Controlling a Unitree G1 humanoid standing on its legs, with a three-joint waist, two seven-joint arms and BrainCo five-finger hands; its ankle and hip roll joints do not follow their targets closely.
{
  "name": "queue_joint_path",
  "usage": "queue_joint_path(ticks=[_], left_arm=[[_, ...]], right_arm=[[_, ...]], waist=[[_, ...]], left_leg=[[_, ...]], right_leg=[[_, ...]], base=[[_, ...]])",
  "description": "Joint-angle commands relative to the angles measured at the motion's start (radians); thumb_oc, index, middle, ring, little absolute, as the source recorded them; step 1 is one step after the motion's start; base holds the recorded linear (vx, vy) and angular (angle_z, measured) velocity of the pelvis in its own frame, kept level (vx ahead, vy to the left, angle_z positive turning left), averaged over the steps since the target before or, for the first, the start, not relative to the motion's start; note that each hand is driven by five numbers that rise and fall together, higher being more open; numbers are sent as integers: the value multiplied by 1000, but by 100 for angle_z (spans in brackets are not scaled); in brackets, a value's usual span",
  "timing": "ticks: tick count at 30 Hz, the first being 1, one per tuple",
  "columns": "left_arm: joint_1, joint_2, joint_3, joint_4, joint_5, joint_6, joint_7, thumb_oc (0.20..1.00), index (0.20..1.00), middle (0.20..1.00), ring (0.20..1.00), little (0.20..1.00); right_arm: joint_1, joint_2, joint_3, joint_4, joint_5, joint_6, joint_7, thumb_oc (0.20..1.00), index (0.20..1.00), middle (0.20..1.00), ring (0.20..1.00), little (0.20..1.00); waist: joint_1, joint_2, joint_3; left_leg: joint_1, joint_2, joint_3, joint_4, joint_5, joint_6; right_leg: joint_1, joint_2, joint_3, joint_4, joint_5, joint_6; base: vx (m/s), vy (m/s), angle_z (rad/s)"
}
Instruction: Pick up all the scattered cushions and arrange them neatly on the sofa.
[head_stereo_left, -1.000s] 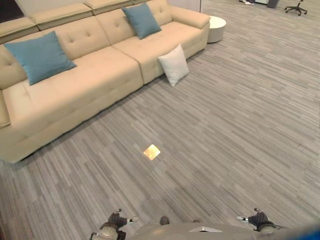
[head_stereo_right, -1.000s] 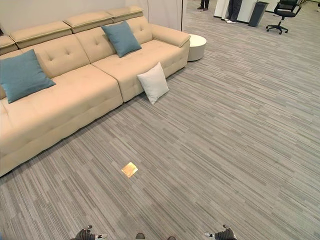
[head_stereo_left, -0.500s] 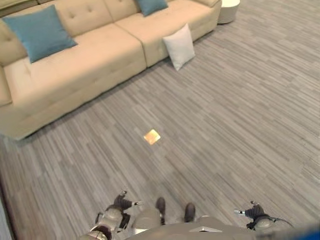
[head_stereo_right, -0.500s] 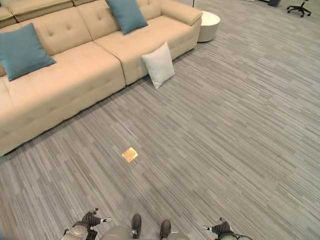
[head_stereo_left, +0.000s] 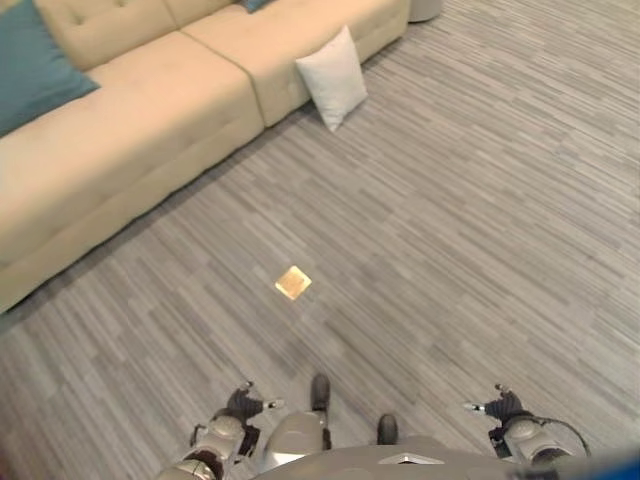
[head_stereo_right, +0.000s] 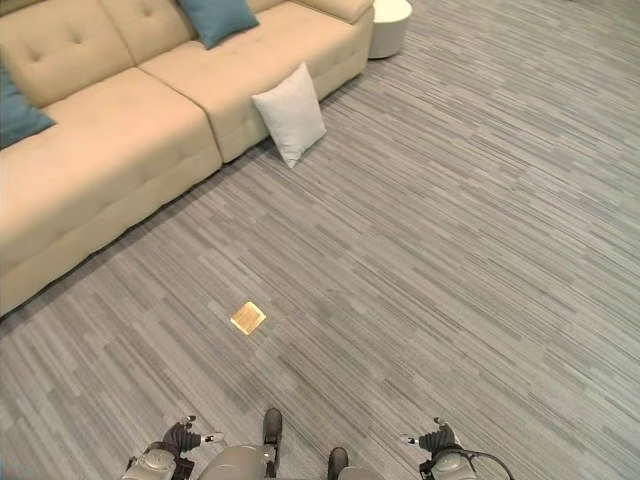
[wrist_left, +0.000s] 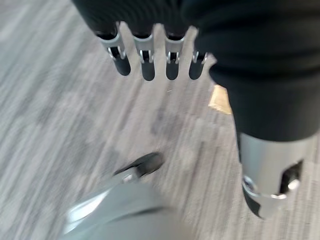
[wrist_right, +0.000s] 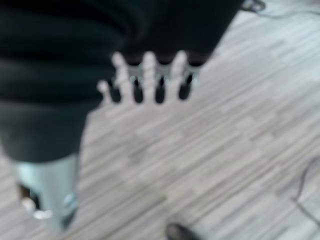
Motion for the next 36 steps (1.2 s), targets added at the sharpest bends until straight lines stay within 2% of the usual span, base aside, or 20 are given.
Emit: queue_joint_path(ticks=[1, 5, 7, 9, 10, 11, 12, 13, 14, 15, 16, 17, 18, 20, 23, 28, 30, 31, 32, 36], left_arm=[[3, 14, -22, 2, 15, -5, 16, 1000, 1000, 1000, 1000, 1000], [-1, 18, -18, 2, 13, -7, 17, 1000, 1000, 1000, 1000, 1000], [4, 17, -8, 18, 22, -11, 16, 1000, 1000, 1000, 1000, 1000], [4, 18, -5, 24, 27, -11, 11, 1000, 1000, 1000, 1000, 1000], [7, 15, -8, 33, 44, -15, 18, 1000, 1000, 1000, 1000, 1000], [7, 15, -8, 33, 44, -15, 18, 1000, 1000, 1000, 1000, 1000], [5, 4, -7, 40, 44, -16, 14, 1000, 1000, 1000, 1000, 1000], [2, -1, -13, 38, 41, -16, 10, 1000, 1000, 1000, 1000, 1000], [-12, -7, -27, 24, 36, -15, 8, 1000, 1000, 1000, 1000, 1000], [-20, -8, -36, 19, 34, -12, 8, 1000, 1000, 1000, 1000, 1000], [-26, -8, -43, 13, 28, -9, 10, 1000, 1000, 1000, 1000, 1000], [-20, -11, -45, 17, 30, -9, 9, 1000, 1000, 1000, 1000, 1000], [-8, -10, -40, 30, 39, -6, 10, 1000, 1000, 1000, 1000, 1000], [-4, -7, -37, 34, 36, -7, 12, 1000, 1000, 1000, 1000, 1000], [7, -5, -27, 42, 33, -6, 13, 1000, 1000, 1000, 1000, 1000], [34, 0, -6, 54, 38, 1, 10, 1000, 1000, 1000, 1000, 1000], [28, 6, -6, 46, 36, 4, 9, 1000, 1000, 1000, 1000, 1000], [22, 12, -8, 35, 35, 3, 12, 1000, 1000, 1000, 1000, 1000], [20, 16, -10, 31, 33, 3, 13, 1000, 1000, 1000, 1000, 1000], [19, 18, -8, 26, 21, 0, 14, 1000, 1000, 1000, 1000, 1000]], right_arm=[[-30, -40, 12, -50, 17, 0, -6, 1000, 1000, 1000, 1000, 1000], [-41, -42, 17, -57, 10, -2, -4, 1000, 1000, 1000, 1000, 1000], [-50, -48, 28, -64, -16, 2, -9, 1000, 1000, 1000, 1000, 1000], [-50, -53, 31, -61, -25, 7, -7, 1000, 1000, 1000, 1000, 1000], [-38, -53, 29, -65, -17, 5, -3, 1000, 1000, 1000, 1000, 1000], [-38, -52, 29, -65, -17, 5, -3, 1000, 1000, 1000, 1000, 1000], [-31, -55, 30, -65, -8, -5, -4, 1000, 1000, 1000, 1000, 1000], [-30, -56, 32, -67, -2, -11, -5, 1000, 1000, 1000, 1000, 1000], [-33, -60, 32, -68, 7, -16, -10, 1000, 1000, 1000, 1000, 1000], [-36, -60, 31, -66, 19, -16, -11, 1000, 1000, 1000, 1000, 1000], [-35, -61, 31, -60, 32, -13, -13, 1000, 1000, 1000, 1000, 1000], [-32, -61, 32, -57, 37, -17, -14, 1000, 1000, 1000, 1000, 1000], [-27, -65, 34, -57, 34, -19, -20, 1000, 1000, 1000, 1000, 1000], [-29, -66, 34, -55, 39, -17, -23, 1000, 1000, 1000, 1000, 1000], [-27, -61, 39, -55, 37, -14, -19, 1000, 1000, 1000, 1000, 1000], [-15, -44, 39, -51, 15, -11, -5, 1000, 1000, 1000, 1000, 1000], [-18, -42, 39, -55, 10, -8, 2, 1000, 1000, 1000, 1000, 1000], [-25, -39, 39, -61, 7, -8, 6, 1000, 1000, 1000, 1000, 1000], [-27, -38, 37, -65, 9, -7, 7, 1000, 1000, 1000, 1000, 1000], [-29, -37, 36, -67, 7, -7, 7, 1000, 1000, 1000, 1000, 1000]], waist=[[-5, 13, 30], [-21, 23, 41], [-29, 12, 42], [-36, 15, 44], [-46, 3, 36], [-47, 1, 34], [-53, -3, 10], [-56, -8, 13], [-43, -25, 41], [-39, -35, 51], [-22, -48, 65], [-8, -50, 65], [7, -40, 51], [29, -23, 46], [42, -24, 36], [54, -37, -5], [47, -32, 2], [35, -20, 15], [29, -10, 22], [8, 7, 31]], left_leg=[[-43, 18, -33, 132, -118, -22], [41, 12, -39, 96, -154, -25], [116, 10, -27, 63, -186, -41], [140, 17, -33, 50, -190, -49], [171, 13, -50, 52, -213, -55], [167, 11, -50, 52, -210, -55], [173, 35, -50, 88, -216, -89], [138, 43, -49, 196, -189, -110], [26, 63, -60, 428, -133, -130], [-28, 66, -61, 500, -102, -129], [-113, 70, -48, 541, -105, -111], [-146, 39, -54, 462, -129, -95], [-185, 20, -57, 279, -82, -96], [-219, 16, -71, 190, -15, -110], [-207, 11, -77, 160, -9, -110], [-153, -15, -61, 173, -65, -67], [-120, -25, -54, 175, -94, -41], [-86, -30, -52, 178, -117, -20], [-67, -27, -53, 173, -126, -13], [-7, -28, -73, 155, -152, -4]], right_leg=[[-99, -21, -22, 231, 173, 54], [-141, -30, -97, 117, 129, 31], [-190, -54, -189, -84, 172, 40], [-187, -47, -191, -127, 184, 47], [-163, -26, -139, -163, 197, 43], [-166, -28, -139, -164, 199, 44], [-125, -11, -137, -193, 194, 21], [-93, 0, -130, -208, 193, 4], [-48, 12, -120, -221, 174, -29], [-32, 12, -115, -227, 161, -44], [3, 14, -112, -238, 138, -60], [37, 20, -100, -254, 121, -55], [81, 41, -93, -274, 89, -45], [119, 67, -70, -280, 69, -45], [144, 72, -47, -270, 48, -42], [135, 28, -29, -140, 30, -1], [69, 4, -27, 12, 83, 33], [1, -15, -39, 143, 152, 52], [-39, -17, -39, 204, 171, 50], [-108, -22, -66, 193, 156, 29]], base=[[183, 124, -18], [255, -1, -9], [362, -111, -1], [341, -125, -17], [331, -137, 5], [547, -272, 61], [378, -252, 99], [480, -427, 97], [187, -317, 87], [250, -343, -12], [349, -192, -36], [651, -102, -51], [644, 20, 4], [440, 60, -30], [313, 105, -73], [274, 161, -61], [213, 194, -1], [222, 211, 0], [159, 143, 33], [249, 73, 38]])
